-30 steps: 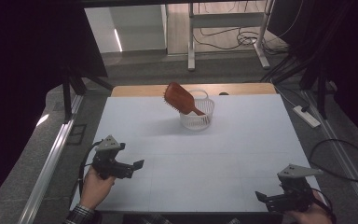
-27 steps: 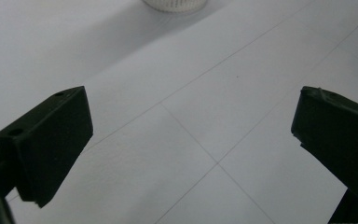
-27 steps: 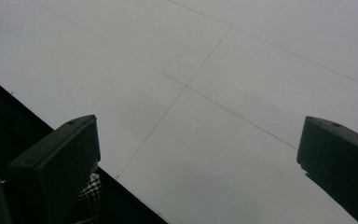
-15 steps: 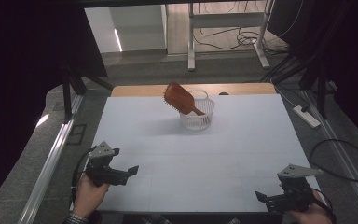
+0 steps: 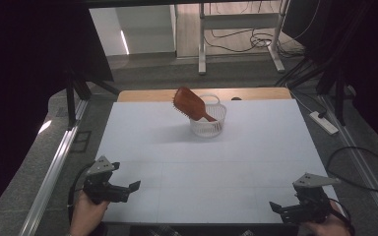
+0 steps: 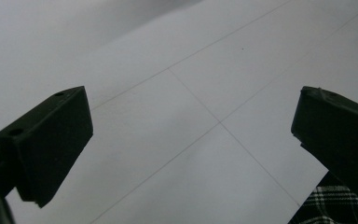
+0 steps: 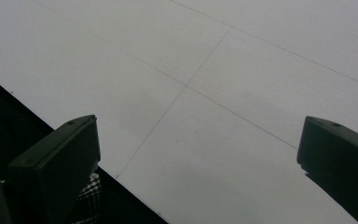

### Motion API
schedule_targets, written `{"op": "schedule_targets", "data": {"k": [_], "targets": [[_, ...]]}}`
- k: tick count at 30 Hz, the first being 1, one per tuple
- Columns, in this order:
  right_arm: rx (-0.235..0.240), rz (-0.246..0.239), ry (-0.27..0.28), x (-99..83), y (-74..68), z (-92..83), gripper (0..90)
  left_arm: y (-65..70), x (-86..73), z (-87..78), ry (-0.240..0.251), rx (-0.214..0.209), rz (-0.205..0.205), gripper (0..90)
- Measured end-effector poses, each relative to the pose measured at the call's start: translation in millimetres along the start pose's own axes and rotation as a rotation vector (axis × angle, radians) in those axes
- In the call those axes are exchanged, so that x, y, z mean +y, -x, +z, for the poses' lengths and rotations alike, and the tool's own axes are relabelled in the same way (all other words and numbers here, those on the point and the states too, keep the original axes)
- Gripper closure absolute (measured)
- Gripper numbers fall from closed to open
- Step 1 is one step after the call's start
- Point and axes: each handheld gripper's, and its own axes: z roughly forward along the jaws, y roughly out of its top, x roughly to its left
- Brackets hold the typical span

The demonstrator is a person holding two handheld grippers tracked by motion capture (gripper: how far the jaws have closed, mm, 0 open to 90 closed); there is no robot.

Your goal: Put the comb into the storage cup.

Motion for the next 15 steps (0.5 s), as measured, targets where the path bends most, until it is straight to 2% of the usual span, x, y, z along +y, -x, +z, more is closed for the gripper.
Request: {"op": "schedule_targets", "data": {"k": [15], "targets": [[-0.002,-0.001,-0.002,0.0,0.0,-0.1,0.0,2.5,-13.9,-10.7,-0.01,0.022,-0.006,0.0]]}}
